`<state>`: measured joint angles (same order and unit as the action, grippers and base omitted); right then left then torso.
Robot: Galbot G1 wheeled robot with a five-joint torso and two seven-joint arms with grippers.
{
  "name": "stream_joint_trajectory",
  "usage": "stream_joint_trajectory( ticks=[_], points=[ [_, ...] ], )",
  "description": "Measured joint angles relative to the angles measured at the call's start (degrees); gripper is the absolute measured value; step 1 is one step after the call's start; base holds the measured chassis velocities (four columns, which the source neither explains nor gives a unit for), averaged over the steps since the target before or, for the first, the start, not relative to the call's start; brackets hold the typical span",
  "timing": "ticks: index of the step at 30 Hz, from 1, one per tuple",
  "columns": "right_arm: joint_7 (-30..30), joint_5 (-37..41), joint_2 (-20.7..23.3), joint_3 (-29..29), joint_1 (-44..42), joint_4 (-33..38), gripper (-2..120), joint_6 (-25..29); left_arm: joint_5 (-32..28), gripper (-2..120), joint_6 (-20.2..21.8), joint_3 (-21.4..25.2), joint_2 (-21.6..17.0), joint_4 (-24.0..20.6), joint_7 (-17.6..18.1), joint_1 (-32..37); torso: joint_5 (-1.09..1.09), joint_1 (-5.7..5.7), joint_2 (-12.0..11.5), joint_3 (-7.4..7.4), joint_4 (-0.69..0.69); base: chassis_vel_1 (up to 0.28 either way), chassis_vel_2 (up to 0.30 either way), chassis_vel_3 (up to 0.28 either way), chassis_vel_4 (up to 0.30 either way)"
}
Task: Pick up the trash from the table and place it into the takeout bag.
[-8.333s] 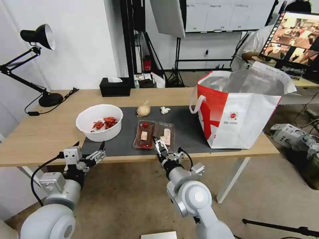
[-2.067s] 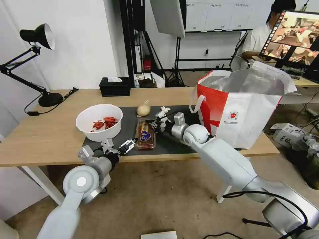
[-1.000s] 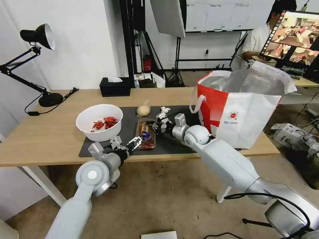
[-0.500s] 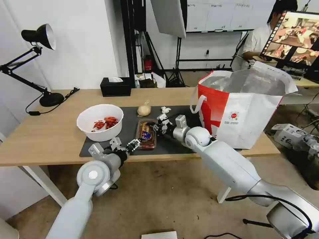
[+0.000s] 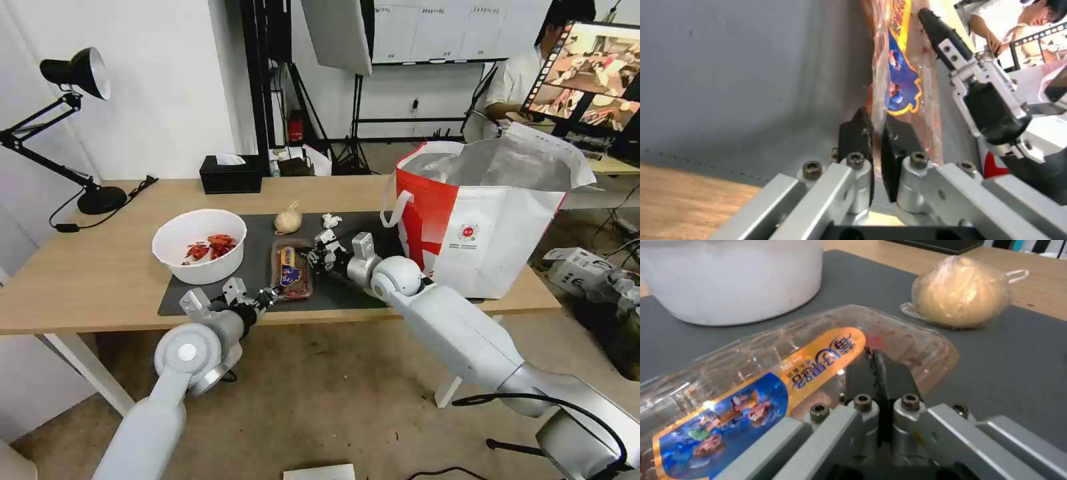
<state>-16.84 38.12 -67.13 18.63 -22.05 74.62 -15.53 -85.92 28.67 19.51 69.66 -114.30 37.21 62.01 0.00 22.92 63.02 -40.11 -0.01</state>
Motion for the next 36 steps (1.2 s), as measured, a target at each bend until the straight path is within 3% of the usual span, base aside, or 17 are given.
stream_joint_trajectory(
  ticks=[14,17,23,25,29,31,33,36],
  points=[
    [1.43,1.84,1.14,-1.37,-1.72,3.78,0,0.43,0.46,2,-0.48,0.68,-0.23,-1.19,-0.21,0.59,0.01,0.00,0.00,0.00,0.02,0.000,0.000,0.000,0.000],
    [6.55,7.56,5.57,-5.21,-4.85,12.38,0,2.99,2.05,2,-1.51,1.13,-0.79,-3.05,-2.72,0.57,0.01,0.00,0.00,0.00,0.02,0.000,0.000,0.000,0.000],
    [15.19,9.15,11.52,-9.81,-12.00,20.93,0,6.03,4.58,2,-2.21,1.39,-2.40,-5.34,-5.48,0.26,0.01,0.00,0.00,0.00,0.02,0.000,0.000,0.000,0.000],
    [16.88,9.06,13.70,-13.95,-18.47,25.61,10,6.82,6.03,2,-3.06,1.38,-3.23,-6.23,-6.81,-0.32,0.03,0.00,0.00,0.00,0.01,0.000,0.000,0.000,0.000],
    [17.80,8.81,15.16,-17.61,-23.99,29.35,17,7.23,7.20,2,-4.02,1.44,-3.75,-6.65,-7.98,-1.13,0.03,0.00,0.00,0.01,-0.01,0.000,0.000,0.000,0.000],
    [18.19,7.16,17.12,-23.69,-33.23,35.28,30,8.01,10.03,2,-5.78,1.46,-4.82,-6.51,-10.90,-2.75,0.02,-0.01,0.00,0.01,0.00,0.000,0.000,0.000,0.000],
    [18.19,6.58,17.51,-25.39,-36.08,36.96,34,8.20,10.63,2,-6.35,1.41,-5.19,-6.20,-11.78,-3.54,0.02,-0.01,0.00,0.01,0.00,0.000,0.000,0.000,0.000],
    [18.29,3.69,17.86,-30.66,-46.85,42.49,48,9.12,12.15,2,-8.20,0.66,-6.44,-5.11,-13.97,-7.04,0.02,-0.01,0.00,0.01,0.00,0.000,0.000,0.000,0.000]
  ],
)
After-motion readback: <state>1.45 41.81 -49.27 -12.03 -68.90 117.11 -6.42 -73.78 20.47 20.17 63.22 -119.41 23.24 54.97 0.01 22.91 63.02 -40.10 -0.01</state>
